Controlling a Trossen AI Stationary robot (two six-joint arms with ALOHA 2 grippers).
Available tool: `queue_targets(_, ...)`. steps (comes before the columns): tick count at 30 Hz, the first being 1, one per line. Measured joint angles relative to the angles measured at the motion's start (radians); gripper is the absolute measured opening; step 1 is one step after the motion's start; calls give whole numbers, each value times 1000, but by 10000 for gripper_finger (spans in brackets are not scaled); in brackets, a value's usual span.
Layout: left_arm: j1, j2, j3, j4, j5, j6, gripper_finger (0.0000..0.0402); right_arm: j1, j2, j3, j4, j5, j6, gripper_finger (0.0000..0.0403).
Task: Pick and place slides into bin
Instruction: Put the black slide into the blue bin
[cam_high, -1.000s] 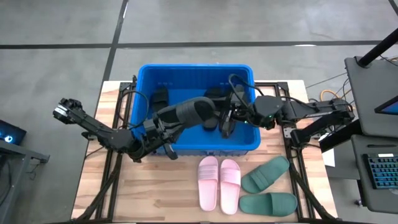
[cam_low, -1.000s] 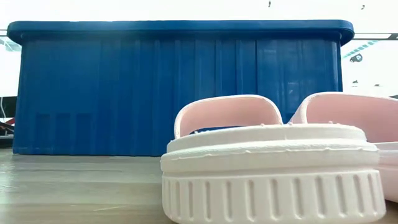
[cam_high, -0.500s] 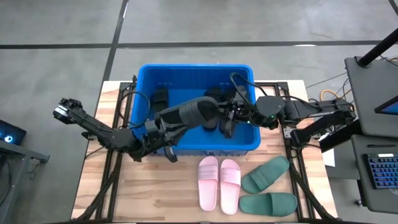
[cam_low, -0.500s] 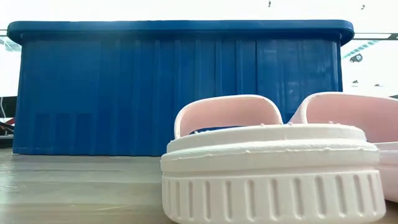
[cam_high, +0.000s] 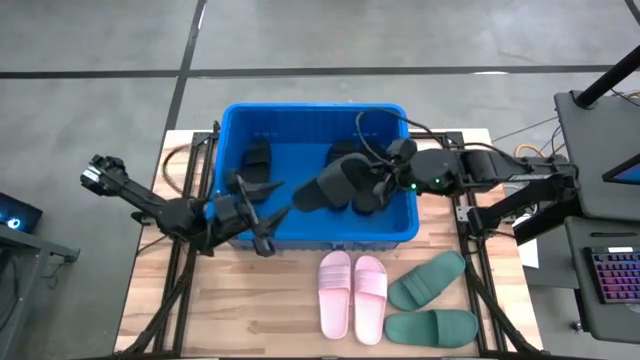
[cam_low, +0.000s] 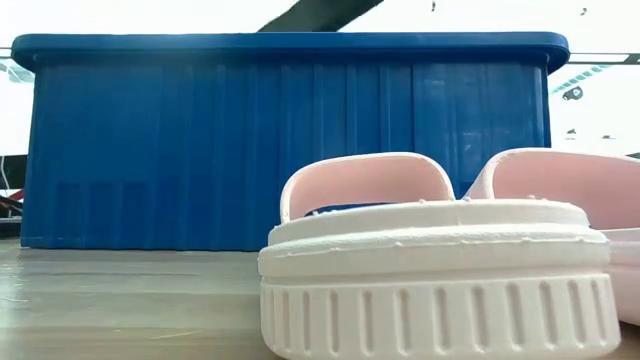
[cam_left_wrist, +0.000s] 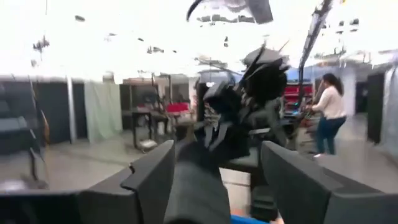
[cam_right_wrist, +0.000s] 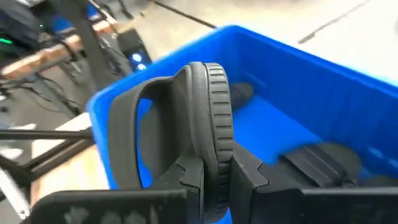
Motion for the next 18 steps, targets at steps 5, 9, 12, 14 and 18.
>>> queue_targets(5,0,15,56,-82,-6,196,226,-50,-20,0,-30,-125,44,26)
queue_targets(9,8,51,141,-285,-9,238,226,-101,-25,1,-30,-257,58,26)
queue_targets(12,8,89,217,-467,-9,241,226,-158,-25,1,-33,-403,69,26)
queue_targets(14,8,120,273,-574,-12,245,226,-205,-24,1,-34,-523,79,26)
queue_targets(18,8,188,358,-684,-74,349,226,-277,-23,-1,-34,-621,92,26)
